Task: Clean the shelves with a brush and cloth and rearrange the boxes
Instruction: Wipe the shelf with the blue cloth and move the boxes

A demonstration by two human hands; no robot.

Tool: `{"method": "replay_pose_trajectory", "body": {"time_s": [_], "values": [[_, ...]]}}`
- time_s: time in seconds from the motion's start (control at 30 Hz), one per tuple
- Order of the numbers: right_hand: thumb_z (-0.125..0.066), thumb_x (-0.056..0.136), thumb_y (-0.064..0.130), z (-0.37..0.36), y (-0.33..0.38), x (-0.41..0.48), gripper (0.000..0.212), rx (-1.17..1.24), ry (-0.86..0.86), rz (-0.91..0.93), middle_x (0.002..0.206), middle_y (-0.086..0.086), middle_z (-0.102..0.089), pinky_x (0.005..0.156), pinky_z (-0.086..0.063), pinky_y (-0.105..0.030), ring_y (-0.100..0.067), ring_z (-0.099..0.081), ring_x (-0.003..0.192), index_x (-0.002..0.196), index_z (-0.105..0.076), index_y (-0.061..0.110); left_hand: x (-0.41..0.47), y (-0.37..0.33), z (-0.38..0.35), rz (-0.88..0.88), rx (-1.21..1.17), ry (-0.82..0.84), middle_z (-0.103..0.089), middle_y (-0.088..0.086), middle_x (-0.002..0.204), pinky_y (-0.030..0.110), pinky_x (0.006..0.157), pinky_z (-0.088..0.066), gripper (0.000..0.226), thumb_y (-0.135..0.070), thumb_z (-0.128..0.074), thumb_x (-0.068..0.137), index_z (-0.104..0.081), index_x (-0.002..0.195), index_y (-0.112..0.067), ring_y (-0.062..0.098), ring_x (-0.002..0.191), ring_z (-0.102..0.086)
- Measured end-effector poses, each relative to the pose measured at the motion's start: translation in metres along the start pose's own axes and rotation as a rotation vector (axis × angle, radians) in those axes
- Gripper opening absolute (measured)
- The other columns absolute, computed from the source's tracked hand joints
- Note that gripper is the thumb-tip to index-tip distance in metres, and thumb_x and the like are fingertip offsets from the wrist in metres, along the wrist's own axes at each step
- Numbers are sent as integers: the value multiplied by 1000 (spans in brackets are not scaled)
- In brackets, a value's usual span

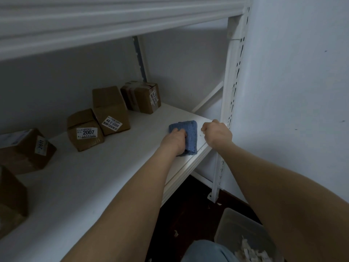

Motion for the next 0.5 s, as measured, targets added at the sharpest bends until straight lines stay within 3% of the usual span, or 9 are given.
{"method": "replay_pose_trajectory", "body": {"time_s": [0.17, 0.5], "values": [[-47, 90, 7, 5, 2, 0, 31, -30, -13, -28, 116, -7, -56, 88, -48, -39, -29, -53, 108, 115, -61, 20, 0, -1, 0, -4, 6, 1, -31, 14, 144, 40, 106, -37, 53, -10, -55, 92, -34, 141, -11, 33, 127, -43], [-47, 94, 12, -2, 7, 10, 30, -156, 24, -52, 122, -12, -58, 74, -41, -35, -32, -56, 111, 124, -50, 12, -1, -2, -1, 6, 9, 5, -31, 13, 144, 40, 105, -38, 56, -11, -57, 91, -32, 141, -10, 33, 126, -44]]}}
Point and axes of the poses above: each hand's wrist, its own x-axis towards the middle knuckle, its own z-axis out of the back of the hand, y = z × x, the point moved 9 cm from there along x, towards the middle knuckle
